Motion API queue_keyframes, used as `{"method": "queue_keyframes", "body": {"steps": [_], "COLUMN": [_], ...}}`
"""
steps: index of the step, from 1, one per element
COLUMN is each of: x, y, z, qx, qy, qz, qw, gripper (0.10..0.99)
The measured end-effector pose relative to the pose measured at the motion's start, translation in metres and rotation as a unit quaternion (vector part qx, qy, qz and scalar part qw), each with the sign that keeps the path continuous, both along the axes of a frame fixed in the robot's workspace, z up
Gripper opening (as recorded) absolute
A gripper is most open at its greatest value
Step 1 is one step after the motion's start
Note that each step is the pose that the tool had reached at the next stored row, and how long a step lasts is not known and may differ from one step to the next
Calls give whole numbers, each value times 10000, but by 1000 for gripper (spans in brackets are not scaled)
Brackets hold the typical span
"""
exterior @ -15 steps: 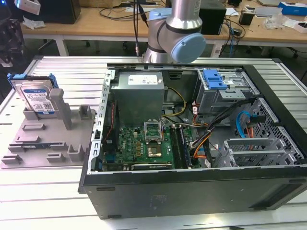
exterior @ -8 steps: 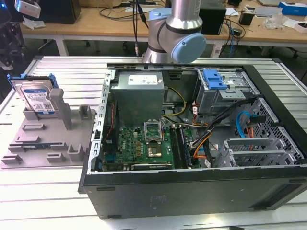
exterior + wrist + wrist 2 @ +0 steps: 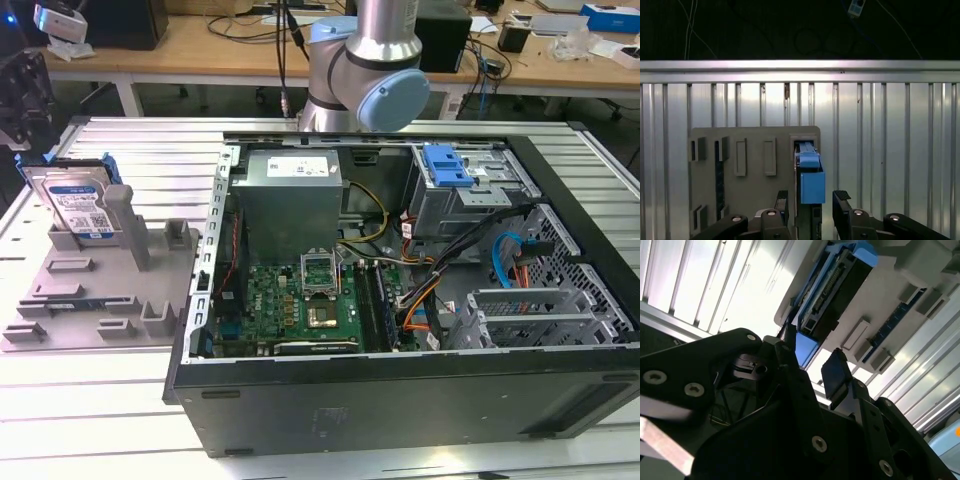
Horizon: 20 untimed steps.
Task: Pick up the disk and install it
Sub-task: 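Pick up the disk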
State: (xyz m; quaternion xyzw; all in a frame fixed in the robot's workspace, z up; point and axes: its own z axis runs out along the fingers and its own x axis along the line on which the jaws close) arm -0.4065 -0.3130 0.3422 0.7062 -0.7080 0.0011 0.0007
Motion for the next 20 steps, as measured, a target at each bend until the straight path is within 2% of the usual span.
{"method": "queue_keyframes", "body": {"steps": [3, 20], "x": [-19, -36], "y": [23, 12], "z": [-9, -152], "qx": [0, 11], "qy": [1, 0], "qz": [-1, -1], "qw": [10000, 10000], "gripper": [482, 482]}}
